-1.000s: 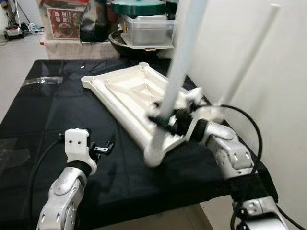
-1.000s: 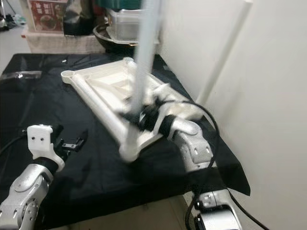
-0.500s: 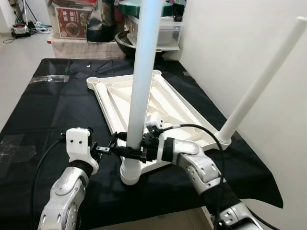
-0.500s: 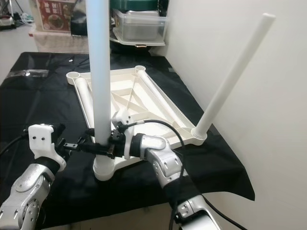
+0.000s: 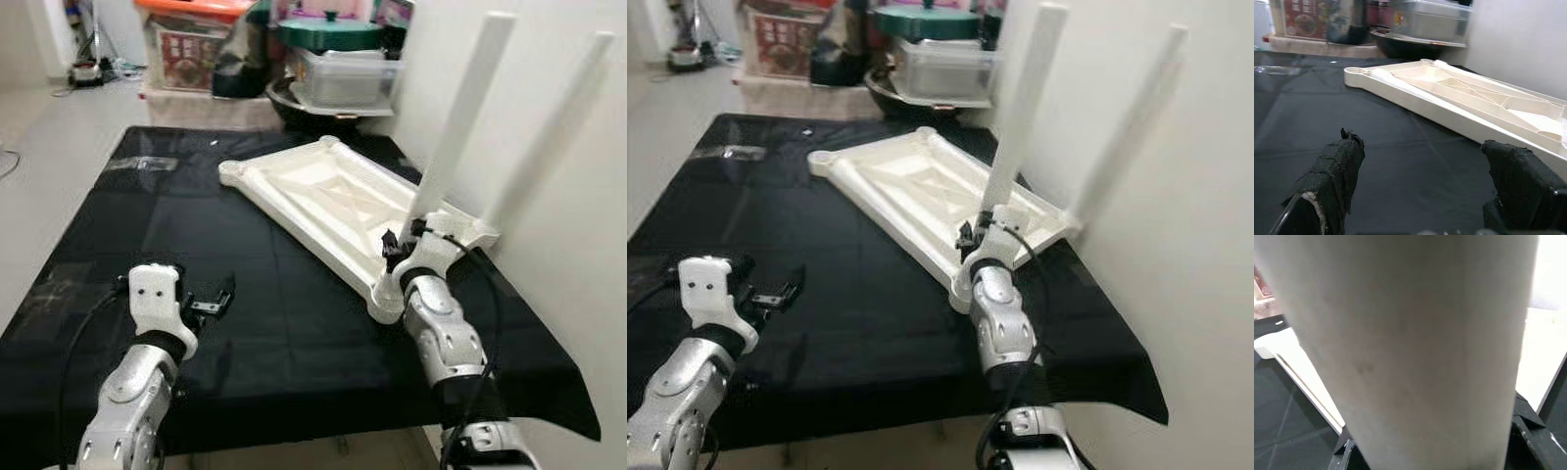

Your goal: Building children table

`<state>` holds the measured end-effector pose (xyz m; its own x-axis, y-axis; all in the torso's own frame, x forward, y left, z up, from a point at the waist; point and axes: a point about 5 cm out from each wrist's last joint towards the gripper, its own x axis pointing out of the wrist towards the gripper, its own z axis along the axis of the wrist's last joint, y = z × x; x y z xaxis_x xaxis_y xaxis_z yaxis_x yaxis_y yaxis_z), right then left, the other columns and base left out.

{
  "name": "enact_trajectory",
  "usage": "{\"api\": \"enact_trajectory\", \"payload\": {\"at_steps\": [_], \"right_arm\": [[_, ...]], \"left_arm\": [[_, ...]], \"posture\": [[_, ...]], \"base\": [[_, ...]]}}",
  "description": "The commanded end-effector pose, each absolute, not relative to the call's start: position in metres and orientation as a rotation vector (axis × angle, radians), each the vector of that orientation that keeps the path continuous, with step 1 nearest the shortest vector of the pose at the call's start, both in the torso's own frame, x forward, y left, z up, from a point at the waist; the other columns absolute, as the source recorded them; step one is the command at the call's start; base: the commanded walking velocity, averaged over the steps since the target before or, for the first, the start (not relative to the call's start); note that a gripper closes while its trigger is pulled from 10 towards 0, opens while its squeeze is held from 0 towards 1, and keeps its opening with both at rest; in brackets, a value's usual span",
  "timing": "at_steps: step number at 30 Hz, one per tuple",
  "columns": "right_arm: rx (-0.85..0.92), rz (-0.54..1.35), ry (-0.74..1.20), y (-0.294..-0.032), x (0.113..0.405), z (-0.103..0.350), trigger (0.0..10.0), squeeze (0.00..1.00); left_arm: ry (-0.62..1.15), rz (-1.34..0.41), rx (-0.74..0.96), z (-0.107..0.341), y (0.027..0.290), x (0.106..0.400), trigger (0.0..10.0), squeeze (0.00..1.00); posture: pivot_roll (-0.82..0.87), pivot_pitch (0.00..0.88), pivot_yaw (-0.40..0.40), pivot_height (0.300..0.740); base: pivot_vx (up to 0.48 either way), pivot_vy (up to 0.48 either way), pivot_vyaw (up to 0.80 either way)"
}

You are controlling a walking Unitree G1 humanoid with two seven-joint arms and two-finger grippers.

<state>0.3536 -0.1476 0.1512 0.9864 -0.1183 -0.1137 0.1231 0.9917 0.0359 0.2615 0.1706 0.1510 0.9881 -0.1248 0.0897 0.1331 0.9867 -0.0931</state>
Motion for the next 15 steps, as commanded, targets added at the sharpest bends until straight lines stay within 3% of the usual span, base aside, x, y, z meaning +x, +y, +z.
{"api": "enact_trajectory", "payload": {"at_steps": [1, 2, 7, 8, 11, 15], "right_arm": [[0.034, -0.09, 0.255, -0.145, 0.348, 0.126, 10.0, 0.0], [0.095, 0.005, 0.206, -0.13, 0.349, 0.134, 10.0, 1.0], [0.195, 0.285, 0.036, -0.1, 0.352, 0.168, 10.0, 1.0], [0.194, 0.406, -0.013, -0.094, 0.353, 0.18, 10.0, 0.0], [0.187, 0.688, -0.11, -0.088, 0.352, 0.206, 10.0, 0.0], [0.136, 1.188, -0.119, -0.075, 0.321, 0.211, 10.0, 0.0]], "left_arm": [[-0.079, -0.137, -0.104, 0.151, 0.169, 0.262, 10.0, 0.0], [-0.079, -0.137, -0.104, 0.15, 0.17, 0.262, 10.0, 0.0], [-0.079, -0.135, -0.104, 0.15, 0.172, 0.262, 10.0, 0.0], [-0.079, -0.135, -0.104, 0.15, 0.172, 0.262, 10.0, 0.0], [-0.08, -0.137, -0.106, 0.151, 0.173, 0.262, 10.0, 0.0], [-0.082, -0.14, -0.108, 0.151, 0.173, 0.263, 10.0, 0.0]], "posture": [[0.08, 0.0, -0.112, 0.74], [0.08, 0.0, -0.113, 0.74], [0.08, 0.0, -0.115, 0.74], [0.08, 0.0, -0.113, 0.74], [0.09, 0.0, -0.116, 0.74], [0.1, 0.0, -0.119, 0.74]], "base": [[0.0, 0.0, 0.0], [0.0, 0.0, 0.0], [0.0, 0.0, 0.0], [0.0, 0.0, 0.0], [0.0, 0.0, 0.0], [0.0, 0.0, 0.0]]}}
